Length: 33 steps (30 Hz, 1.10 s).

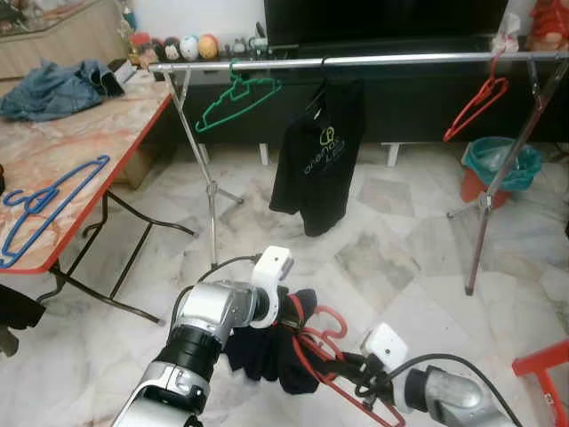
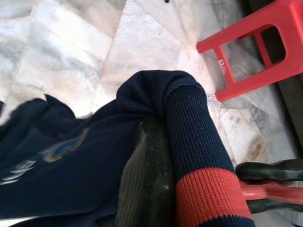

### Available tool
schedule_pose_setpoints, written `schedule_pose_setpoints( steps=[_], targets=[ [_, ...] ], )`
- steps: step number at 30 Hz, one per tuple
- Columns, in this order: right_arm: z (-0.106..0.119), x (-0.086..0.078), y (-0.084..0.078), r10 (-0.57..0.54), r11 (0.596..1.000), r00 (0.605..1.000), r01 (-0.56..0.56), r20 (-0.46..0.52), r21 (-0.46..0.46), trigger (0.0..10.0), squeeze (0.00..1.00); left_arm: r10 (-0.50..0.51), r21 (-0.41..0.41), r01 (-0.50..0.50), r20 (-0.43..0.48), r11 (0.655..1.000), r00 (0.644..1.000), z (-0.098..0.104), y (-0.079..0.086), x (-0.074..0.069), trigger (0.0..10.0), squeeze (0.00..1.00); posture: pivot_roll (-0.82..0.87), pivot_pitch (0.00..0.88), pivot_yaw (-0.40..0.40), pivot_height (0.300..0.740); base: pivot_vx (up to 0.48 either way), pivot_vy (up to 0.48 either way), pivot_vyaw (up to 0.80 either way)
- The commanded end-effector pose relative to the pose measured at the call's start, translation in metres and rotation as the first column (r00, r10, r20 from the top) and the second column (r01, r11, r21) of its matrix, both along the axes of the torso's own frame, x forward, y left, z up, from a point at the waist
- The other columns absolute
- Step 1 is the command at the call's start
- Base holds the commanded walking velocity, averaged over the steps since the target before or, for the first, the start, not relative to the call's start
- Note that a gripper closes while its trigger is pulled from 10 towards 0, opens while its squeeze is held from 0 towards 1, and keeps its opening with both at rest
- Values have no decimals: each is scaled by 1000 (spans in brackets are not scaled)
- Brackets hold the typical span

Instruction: Hang hanger

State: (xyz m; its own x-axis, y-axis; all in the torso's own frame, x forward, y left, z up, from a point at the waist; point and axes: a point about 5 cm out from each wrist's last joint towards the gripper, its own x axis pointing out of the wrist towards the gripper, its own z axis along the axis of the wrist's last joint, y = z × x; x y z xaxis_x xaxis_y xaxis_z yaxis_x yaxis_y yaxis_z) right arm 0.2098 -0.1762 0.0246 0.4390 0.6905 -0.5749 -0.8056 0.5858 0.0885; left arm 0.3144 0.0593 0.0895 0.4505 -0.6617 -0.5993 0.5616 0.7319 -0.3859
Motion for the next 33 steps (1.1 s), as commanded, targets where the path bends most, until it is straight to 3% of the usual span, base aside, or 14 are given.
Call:
schedule_pose_setpoints(
  steps=[1,3,6,18,21,23,28,30,33],
  targets=[
    [4,-5,4,80,997,997,-80,0,10,10000,0,42,4,-42,36,999,998,10,8,6,10000,0,7,19,106,740,0,0,0],
    [4,-6,-11,80,995,997,-80,-9,-63,10000,0,64,22,-65,51,998,997,12,14,10,10000,0,6,23,106,740,0,0,0],
    [7,-11,-16,116,992,992,-118,-45,-47,10000,0,71,20,-72,50,997,996,12,18,12,10000,0,8,25,108,740,0,0,0],
    [7,-13,-3,215,976,974,-217,-72,-24,10000,0,52,13,-52,40,999,998,15,15,10,10000,0,15,25,114,740,0,0,0],
    [2,2,3,165,982,986,-164,0,-91,10000,0,34,5,-34,28,999,999,16,12,8,10000,0,19,19,113,740,0,0,0],
    [5,13,10,133,988,989,-127,70,-83,10000,0,13,-4,-13,17,1000,1000,16,9,5,10000,0,31,14,113,740,0,0,0],
    [7,24,12,102,989,984,-84,143,-122,10000,0,-11,-8,11,8,1000,1000,17,6,1,10000,0,32,12,114,740,0,0,0],
    [5,32,14,67,989,984,-44,167,-141,10000,0,-16,-7,16,1,1000,1000,15,4,-1,10000,0,33,12,115,740,0,0,0],
    [6,30,21,88,992,985,-74,147,-101,10000,0,-17,-9,16,-2,1000,1000,15,3,-1,10000,0,35,16,115,740,0,0,0]
  ],
)
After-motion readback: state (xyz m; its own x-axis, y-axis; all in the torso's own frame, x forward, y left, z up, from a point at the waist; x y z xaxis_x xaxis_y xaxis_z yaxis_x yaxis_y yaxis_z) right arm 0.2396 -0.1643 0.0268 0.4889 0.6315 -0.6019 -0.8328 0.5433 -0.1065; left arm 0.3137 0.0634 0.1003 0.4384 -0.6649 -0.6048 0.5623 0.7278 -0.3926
